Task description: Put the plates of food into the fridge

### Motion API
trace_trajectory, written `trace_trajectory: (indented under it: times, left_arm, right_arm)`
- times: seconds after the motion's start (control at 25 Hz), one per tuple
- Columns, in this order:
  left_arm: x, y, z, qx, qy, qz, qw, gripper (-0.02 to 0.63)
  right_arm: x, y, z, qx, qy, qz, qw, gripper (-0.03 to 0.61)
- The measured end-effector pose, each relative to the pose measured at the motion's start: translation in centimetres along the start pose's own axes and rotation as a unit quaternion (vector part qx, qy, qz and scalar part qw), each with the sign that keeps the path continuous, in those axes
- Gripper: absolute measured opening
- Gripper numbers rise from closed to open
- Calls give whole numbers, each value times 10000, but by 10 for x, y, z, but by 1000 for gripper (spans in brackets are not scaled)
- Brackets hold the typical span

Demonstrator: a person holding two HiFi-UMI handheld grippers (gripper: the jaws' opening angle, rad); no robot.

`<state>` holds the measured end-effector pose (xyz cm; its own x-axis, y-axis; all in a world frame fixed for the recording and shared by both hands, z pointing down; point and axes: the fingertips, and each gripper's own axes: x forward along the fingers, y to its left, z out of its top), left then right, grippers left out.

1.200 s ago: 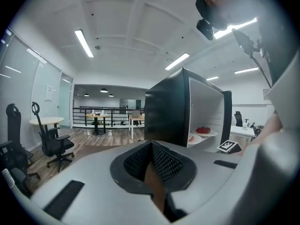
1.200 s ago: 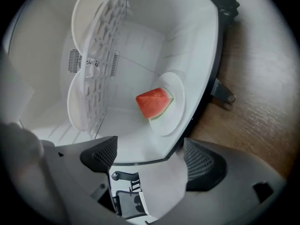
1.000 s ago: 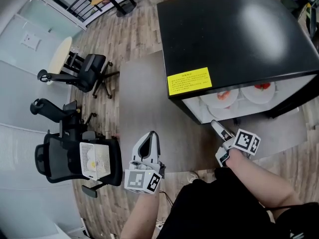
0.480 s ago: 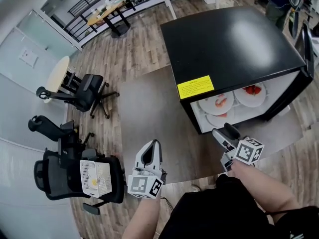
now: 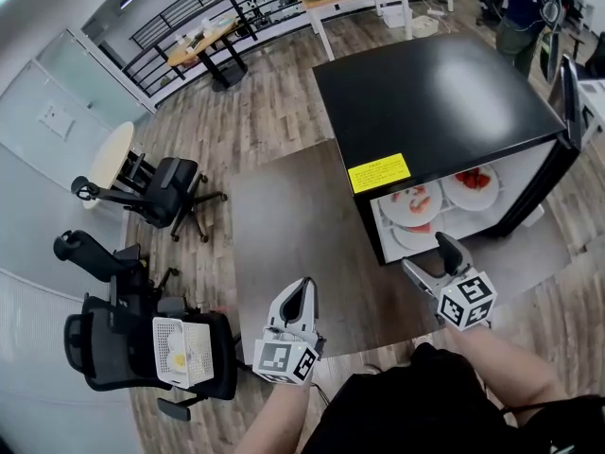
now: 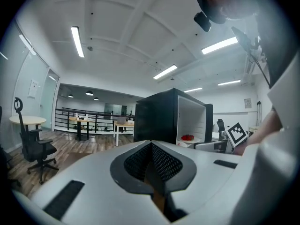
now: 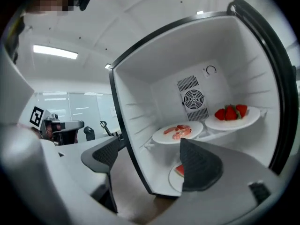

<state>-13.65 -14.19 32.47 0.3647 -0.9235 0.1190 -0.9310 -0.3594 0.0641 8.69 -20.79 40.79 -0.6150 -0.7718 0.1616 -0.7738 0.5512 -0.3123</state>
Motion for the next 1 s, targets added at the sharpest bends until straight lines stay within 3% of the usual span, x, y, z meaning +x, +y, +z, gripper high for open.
trace_trajectory:
  times: [0.12, 0.32, 0.44, 0.6, 0.64, 0.68, 0.72, 1.0]
  left_arm:
    - [-3, 1, 0, -52, -17, 39, 10000, 3]
    - [-8, 5, 8, -88, -130, 76, 9998, 3]
    - [-8, 7, 16, -78, -212, 108, 9997, 3]
    - [-8, 9, 22, -91, -278, 171, 9994, 3]
    - [-9, 7, 21, -105, -270, 182, 9994, 3]
    - [-10, 5, 21, -122, -263, 188, 9994, 3]
    - [-11, 3, 23, -134, -274, 189, 9994, 3]
    - [-20, 4, 41, -26, -468, 235, 9986, 3]
  right_arm:
    - [-2, 2, 5, -271, 27, -76, 9996, 423]
    - [-8, 4, 17, -318, -49, -158, 9994, 410]
    - [-10, 3, 27, -466, -115, -265, 9985, 308]
    - [-15, -1, 38, -681, -158, -363, 9969, 235]
    - [-19, -3, 37, -753, -137, -441, 9961, 156]
    - [-24, -5, 36, -818, -108, -510, 9953, 29]
    - [-27, -5, 36, -852, -87, -535, 9949, 6]
    - [-29, -2, 43, -958, -101, -461, 9943, 5]
